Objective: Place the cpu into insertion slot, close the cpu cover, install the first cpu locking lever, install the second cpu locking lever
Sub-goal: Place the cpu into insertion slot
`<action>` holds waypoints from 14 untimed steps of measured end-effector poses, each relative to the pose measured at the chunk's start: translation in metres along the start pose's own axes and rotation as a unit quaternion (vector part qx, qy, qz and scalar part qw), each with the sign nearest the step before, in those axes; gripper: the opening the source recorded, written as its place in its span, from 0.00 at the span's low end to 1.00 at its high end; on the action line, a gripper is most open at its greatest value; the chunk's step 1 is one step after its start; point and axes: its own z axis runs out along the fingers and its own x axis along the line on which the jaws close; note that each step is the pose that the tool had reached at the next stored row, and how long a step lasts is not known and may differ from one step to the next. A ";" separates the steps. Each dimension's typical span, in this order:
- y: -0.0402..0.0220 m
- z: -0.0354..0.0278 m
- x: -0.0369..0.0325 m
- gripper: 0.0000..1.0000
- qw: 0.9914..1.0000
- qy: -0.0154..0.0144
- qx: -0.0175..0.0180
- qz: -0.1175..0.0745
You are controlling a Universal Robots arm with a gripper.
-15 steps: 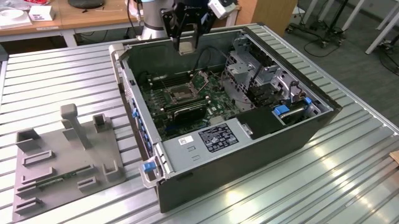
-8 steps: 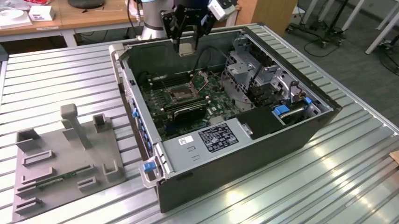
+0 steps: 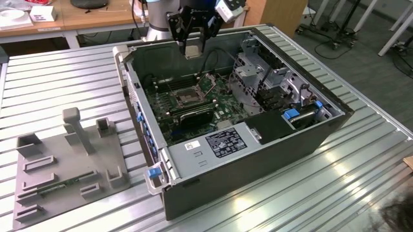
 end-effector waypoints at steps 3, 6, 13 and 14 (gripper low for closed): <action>-0.0002 0.0017 0.0000 0.54 1.000 0.000 0.000 0.000; -0.0003 0.0027 0.0000 0.54 1.000 0.000 0.000 0.000; -0.0004 0.0040 -0.0001 0.54 1.000 0.000 0.000 0.000; -0.0004 0.0042 -0.0001 0.54 1.000 0.000 0.000 0.000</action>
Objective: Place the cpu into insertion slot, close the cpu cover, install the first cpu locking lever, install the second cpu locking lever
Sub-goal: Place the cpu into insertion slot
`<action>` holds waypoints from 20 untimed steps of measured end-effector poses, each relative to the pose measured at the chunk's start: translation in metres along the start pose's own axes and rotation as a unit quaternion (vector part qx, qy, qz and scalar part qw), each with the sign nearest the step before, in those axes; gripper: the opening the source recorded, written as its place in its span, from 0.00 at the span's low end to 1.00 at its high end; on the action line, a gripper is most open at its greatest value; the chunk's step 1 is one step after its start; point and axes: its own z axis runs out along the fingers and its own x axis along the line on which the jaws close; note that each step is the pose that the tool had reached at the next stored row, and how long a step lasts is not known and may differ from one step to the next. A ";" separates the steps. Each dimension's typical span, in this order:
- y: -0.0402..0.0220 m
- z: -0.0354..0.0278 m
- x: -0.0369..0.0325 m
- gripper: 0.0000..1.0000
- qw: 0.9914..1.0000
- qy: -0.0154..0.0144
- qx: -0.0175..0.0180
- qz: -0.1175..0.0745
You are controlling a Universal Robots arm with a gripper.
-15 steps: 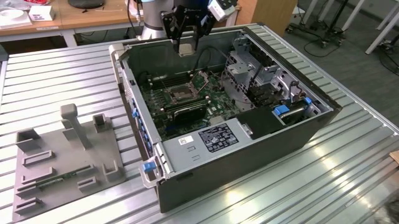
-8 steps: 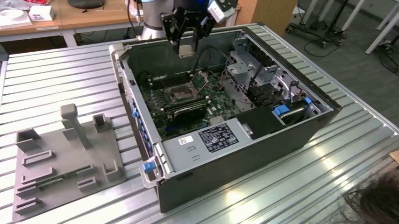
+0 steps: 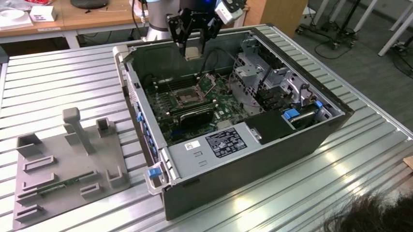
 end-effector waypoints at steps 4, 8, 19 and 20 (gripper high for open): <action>0.0000 0.0005 0.0000 0.54 1.000 0.000 0.000 0.000; 0.0000 0.0007 0.0000 0.54 1.000 0.000 0.000 0.000; -0.0002 0.0020 -0.0001 0.54 1.000 0.000 0.000 0.000; -0.0002 0.0020 -0.0001 0.54 1.000 0.000 0.000 0.000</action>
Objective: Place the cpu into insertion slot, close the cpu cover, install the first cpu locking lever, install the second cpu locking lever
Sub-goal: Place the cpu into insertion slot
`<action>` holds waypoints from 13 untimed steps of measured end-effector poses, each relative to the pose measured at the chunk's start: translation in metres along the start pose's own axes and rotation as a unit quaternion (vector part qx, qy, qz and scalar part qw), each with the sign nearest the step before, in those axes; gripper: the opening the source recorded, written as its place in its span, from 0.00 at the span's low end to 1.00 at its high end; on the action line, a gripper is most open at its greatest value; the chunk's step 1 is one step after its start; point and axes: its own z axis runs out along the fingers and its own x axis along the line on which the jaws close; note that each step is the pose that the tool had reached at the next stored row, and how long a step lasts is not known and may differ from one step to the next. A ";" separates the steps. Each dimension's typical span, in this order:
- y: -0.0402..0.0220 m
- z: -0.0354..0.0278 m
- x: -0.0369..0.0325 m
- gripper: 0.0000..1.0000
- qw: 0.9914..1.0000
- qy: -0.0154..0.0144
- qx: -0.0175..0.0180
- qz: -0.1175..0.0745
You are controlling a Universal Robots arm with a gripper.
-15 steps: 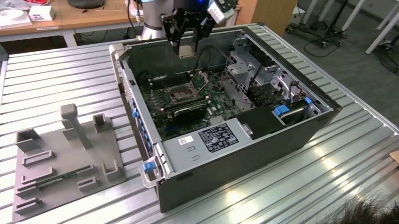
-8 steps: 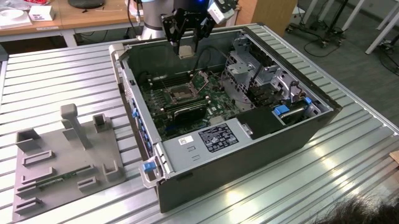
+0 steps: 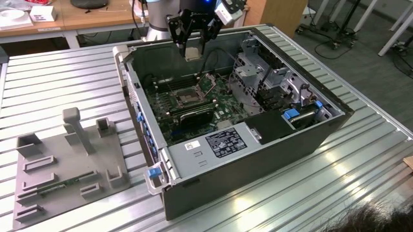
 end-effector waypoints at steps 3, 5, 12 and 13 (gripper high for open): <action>0.0000 0.0004 0.0000 0.54 1.000 0.000 0.000 0.000; 0.0000 0.0006 0.0000 0.54 1.000 0.000 0.000 0.000; -0.0002 0.0020 0.0000 0.54 1.000 0.000 0.000 0.000; -0.0002 0.0020 0.0000 0.54 1.000 0.000 0.000 0.000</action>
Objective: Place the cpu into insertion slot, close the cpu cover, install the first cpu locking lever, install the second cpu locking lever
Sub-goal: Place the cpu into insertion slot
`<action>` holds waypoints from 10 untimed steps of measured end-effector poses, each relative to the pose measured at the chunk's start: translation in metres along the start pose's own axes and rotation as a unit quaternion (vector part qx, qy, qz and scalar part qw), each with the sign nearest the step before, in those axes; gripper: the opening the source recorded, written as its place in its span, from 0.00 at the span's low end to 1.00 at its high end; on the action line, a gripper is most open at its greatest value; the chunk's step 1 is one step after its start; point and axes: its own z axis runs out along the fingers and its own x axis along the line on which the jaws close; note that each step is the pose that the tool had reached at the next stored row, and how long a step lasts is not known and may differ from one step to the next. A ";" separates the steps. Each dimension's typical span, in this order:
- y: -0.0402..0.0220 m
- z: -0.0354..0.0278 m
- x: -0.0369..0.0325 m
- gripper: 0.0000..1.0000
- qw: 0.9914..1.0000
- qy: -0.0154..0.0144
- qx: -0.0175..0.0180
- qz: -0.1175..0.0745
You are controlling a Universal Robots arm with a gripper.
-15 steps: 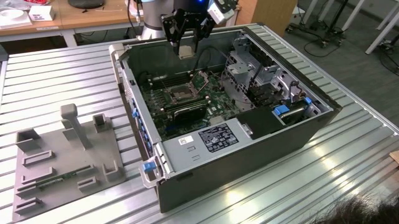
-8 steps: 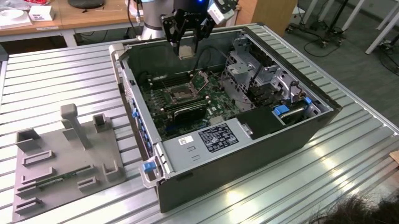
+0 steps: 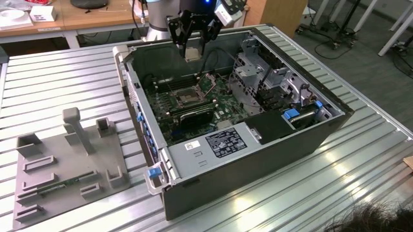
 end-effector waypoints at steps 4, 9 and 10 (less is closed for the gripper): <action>-0.0001 0.0007 0.0000 0.54 1.000 0.000 0.000 0.000; -0.0001 0.0007 0.0000 0.54 1.000 0.000 0.000 0.000; -0.0001 0.0008 0.0000 0.54 1.000 0.000 0.000 0.000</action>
